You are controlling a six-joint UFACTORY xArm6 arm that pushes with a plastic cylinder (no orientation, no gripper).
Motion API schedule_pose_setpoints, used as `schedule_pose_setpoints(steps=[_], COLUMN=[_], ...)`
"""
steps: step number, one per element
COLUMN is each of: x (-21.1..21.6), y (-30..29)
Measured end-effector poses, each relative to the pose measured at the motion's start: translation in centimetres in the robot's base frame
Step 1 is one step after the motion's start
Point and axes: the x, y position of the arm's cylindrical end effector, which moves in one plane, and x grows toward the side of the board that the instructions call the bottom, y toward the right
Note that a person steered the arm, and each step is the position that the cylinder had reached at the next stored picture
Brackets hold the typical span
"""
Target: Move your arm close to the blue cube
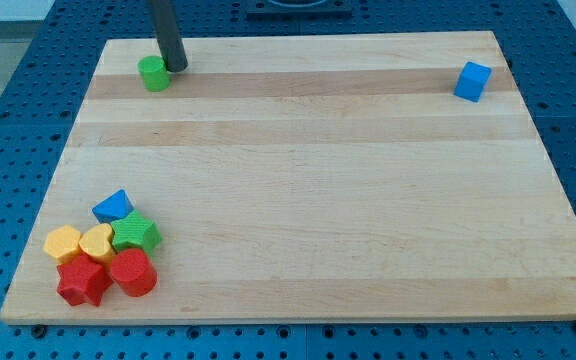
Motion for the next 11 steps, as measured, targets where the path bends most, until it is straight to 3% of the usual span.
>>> schedule_pose_setpoints(steps=[2, 3, 6, 7, 8, 11], x=[0.0, 1.1, 12.6, 14.8, 14.9, 11.7], y=[-1.3, 4.4, 28.6, 33.2, 38.8, 41.7])
